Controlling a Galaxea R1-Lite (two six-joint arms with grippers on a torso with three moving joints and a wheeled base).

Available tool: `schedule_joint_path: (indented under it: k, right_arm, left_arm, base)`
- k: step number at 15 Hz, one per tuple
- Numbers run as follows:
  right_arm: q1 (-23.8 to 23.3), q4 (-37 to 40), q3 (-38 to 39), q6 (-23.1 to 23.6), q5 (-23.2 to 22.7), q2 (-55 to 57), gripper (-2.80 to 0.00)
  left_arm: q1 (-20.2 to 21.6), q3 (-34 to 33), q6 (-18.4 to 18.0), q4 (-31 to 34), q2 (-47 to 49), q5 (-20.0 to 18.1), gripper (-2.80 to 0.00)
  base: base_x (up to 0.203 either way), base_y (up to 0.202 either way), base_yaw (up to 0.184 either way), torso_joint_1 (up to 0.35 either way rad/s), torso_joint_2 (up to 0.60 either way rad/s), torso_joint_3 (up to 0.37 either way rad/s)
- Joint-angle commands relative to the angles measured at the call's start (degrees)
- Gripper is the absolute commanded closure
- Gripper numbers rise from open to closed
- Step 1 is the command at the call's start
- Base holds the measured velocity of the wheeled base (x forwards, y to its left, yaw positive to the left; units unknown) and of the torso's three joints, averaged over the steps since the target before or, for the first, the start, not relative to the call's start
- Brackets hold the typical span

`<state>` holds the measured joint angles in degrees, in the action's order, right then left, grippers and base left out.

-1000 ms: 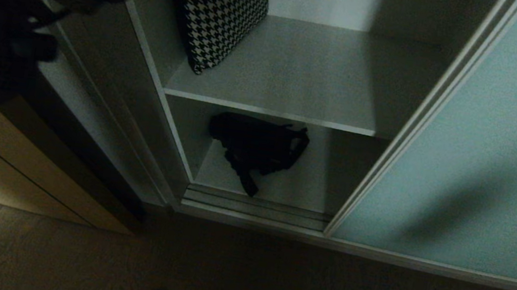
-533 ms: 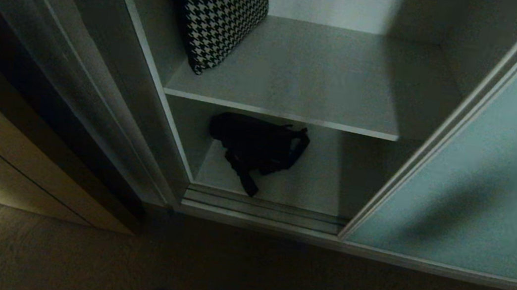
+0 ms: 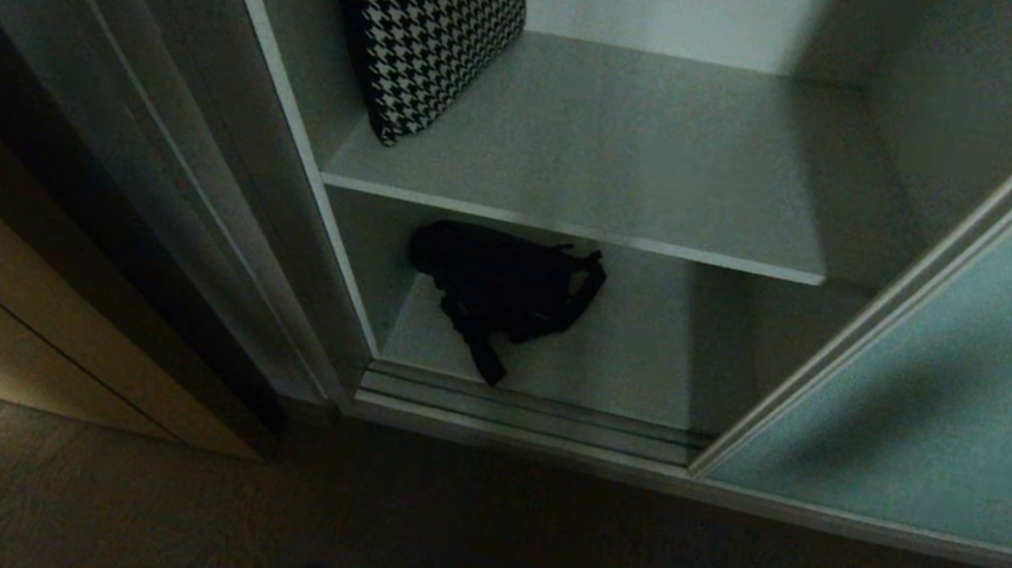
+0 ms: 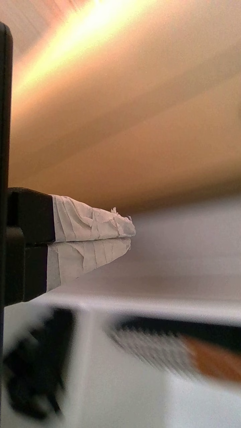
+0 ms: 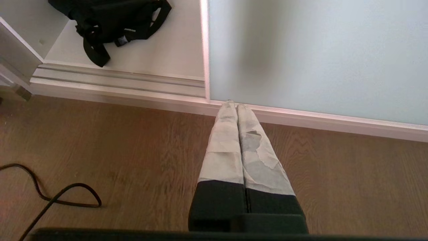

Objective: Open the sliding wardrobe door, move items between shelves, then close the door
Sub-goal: Open the door

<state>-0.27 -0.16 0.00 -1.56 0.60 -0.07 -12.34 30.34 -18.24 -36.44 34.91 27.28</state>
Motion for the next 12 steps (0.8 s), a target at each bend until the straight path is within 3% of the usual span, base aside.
schedule_joint_path:
  k: [1, 4, 6, 10, 11, 12]
  right_arm:
    - [0.00, -0.02, 0.00, -0.02, 0.02, -0.01, 0.00]
    - [0.00, -0.02, 0.00, -0.02, 0.02, -0.01, 0.00]
    - [0.00, -0.02, 0.00, -0.02, 0.02, -0.01, 0.00]
    - [0.00, -0.02, 0.00, -0.02, 0.02, 0.00, 0.00]
    - [0.00, -0.02, 0.00, -0.02, 0.02, 0.00, 0.00]
    - [0.00, -0.02, 0.00, -0.02, 0.02, -0.01, 0.00]
  left_arm:
    - [2.80, -8.51, 0.45, 1.41, -12.22, 1.04, 0.00]
    - [7.07, -16.50, 5.33, 6.20, -18.58, 2.33, 0.00]
    - [7.28, -21.41, 10.18, 5.66, -18.78, 2.18, 0.00]
    - [7.32, -30.43, 18.95, 5.40, -18.80, -4.25, 0.00]
    - [7.33, -30.43, 22.75, 6.56, -18.79, -2.45, 0.00]
    - [7.37, -30.42, 25.24, 8.31, -18.76, 2.33, 0.00]
  base:
    - [0.000, 0.000, 0.000, 0.000, 0.00, 0.000]
    - [0.000, 0.000, 0.000, 0.000, 0.00, 0.000]
    - [0.000, 0.000, 0.000, 0.000, 0.00, 0.000]
    - [0.000, 0.000, 0.000, 0.000, 0.00, 0.000]
    - [0.000, 0.000, 0.000, 0.000, 0.00, 0.000]
    - [0.000, 0.000, 0.000, 0.000, 0.00, 0.000]
